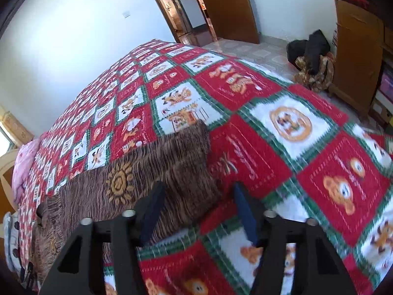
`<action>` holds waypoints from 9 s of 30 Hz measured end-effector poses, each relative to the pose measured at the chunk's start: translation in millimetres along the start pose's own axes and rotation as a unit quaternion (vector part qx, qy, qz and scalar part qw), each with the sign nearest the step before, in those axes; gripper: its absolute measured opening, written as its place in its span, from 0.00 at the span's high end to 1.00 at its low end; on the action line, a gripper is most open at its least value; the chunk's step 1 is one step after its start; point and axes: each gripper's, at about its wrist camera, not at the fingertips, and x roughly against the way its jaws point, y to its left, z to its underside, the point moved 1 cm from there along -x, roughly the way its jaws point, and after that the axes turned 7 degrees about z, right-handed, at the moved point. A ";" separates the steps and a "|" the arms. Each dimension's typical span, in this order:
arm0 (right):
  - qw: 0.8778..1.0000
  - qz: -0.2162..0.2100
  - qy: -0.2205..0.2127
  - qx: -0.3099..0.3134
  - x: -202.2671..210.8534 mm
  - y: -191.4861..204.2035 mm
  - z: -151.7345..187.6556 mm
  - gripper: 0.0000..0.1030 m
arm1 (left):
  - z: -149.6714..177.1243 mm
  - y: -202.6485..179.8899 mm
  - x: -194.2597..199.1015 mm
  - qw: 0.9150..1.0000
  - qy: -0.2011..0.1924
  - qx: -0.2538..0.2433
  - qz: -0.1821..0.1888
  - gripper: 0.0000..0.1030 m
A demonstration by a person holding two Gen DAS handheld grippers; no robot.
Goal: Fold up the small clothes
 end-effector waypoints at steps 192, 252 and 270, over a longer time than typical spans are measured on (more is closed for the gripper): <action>0.867 -0.185 -0.117 0.448 124.2 276.6 285.4 0.30 | 81.5 237.6 -7.5 0.897 0.062 0.422 0.114 0.48; 0.943 -0.167 -0.099 0.270 94.6 226.9 202.5 0.30 | -13.5 1.8 11.9 0.997 -0.049 -0.062 0.017 0.17; 0.858 -0.106 -0.056 0.500 58.3 423.7 247.9 0.30 | 10.4 50.8 -54.8 0.998 0.038 -0.043 0.008 0.14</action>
